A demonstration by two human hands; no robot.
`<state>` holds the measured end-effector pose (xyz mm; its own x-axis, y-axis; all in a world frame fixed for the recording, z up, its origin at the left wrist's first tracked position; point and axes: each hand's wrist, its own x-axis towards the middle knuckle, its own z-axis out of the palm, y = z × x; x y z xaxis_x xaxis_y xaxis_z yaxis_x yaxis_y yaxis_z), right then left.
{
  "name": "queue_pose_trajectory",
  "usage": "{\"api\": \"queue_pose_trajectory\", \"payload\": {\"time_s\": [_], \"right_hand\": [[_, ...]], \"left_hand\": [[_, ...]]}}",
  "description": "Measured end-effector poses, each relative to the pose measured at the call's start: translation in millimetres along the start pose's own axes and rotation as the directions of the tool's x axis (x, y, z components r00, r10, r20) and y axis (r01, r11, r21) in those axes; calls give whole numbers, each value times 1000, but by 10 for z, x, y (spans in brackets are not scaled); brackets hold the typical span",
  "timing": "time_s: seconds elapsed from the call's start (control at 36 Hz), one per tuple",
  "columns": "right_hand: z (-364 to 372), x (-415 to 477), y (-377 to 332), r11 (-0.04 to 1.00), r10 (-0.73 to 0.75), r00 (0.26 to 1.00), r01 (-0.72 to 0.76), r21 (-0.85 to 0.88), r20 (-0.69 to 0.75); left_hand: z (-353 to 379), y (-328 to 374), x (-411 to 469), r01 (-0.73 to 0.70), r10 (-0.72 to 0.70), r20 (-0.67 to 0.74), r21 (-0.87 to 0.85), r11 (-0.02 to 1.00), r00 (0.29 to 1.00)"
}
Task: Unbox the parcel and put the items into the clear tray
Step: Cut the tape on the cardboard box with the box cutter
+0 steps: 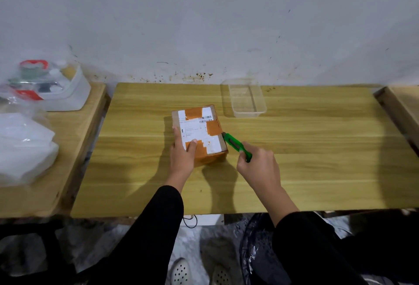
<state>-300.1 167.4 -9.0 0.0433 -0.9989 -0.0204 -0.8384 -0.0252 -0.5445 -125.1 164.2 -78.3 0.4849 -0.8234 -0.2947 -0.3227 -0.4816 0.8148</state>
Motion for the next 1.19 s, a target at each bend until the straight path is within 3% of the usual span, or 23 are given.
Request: {"api": "queue_pose_trajectory", "payload": {"time_s": [0.17,0.25,0.39,0.47,0.58,0.69,0.75,0.83,0.92,1.19], "right_hand": [[-78,-48,130,996,22,994,-13,91,-103],[-60,-6,131,989,35,990,-14,149,-138],[43,160,82,978,68,985,-34,207,-159],[113,278,82,968,99,981,-55,246,-169],[176,409,78,953,133,978,-82,291,-162],[239,501,73,937,152,978,-97,337,-142],[270,523,75,930,173,977,-119,349,-128],[283,527,81,918,197,974,-142,370,-115],[272,517,75,914,194,974,-136,383,-116],[357,446,-63,927,131,989,-95,364,-75]], "left_hand": [[-72,158,-41,-28,31,-66,40,999,997],[-136,233,63,-109,138,-86,283,953,987],[-231,368,355,-311,302,108,531,788,947],[-262,467,549,-466,364,293,607,644,884],[-244,509,802,-585,335,481,632,508,810],[-269,470,945,-575,283,502,687,444,818],[-284,470,951,-486,254,415,737,470,874],[-352,456,937,-246,184,170,790,562,968],[-480,354,904,-58,110,-16,766,641,994],[-413,-12,317,103,-43,-147,434,895,988]]}}
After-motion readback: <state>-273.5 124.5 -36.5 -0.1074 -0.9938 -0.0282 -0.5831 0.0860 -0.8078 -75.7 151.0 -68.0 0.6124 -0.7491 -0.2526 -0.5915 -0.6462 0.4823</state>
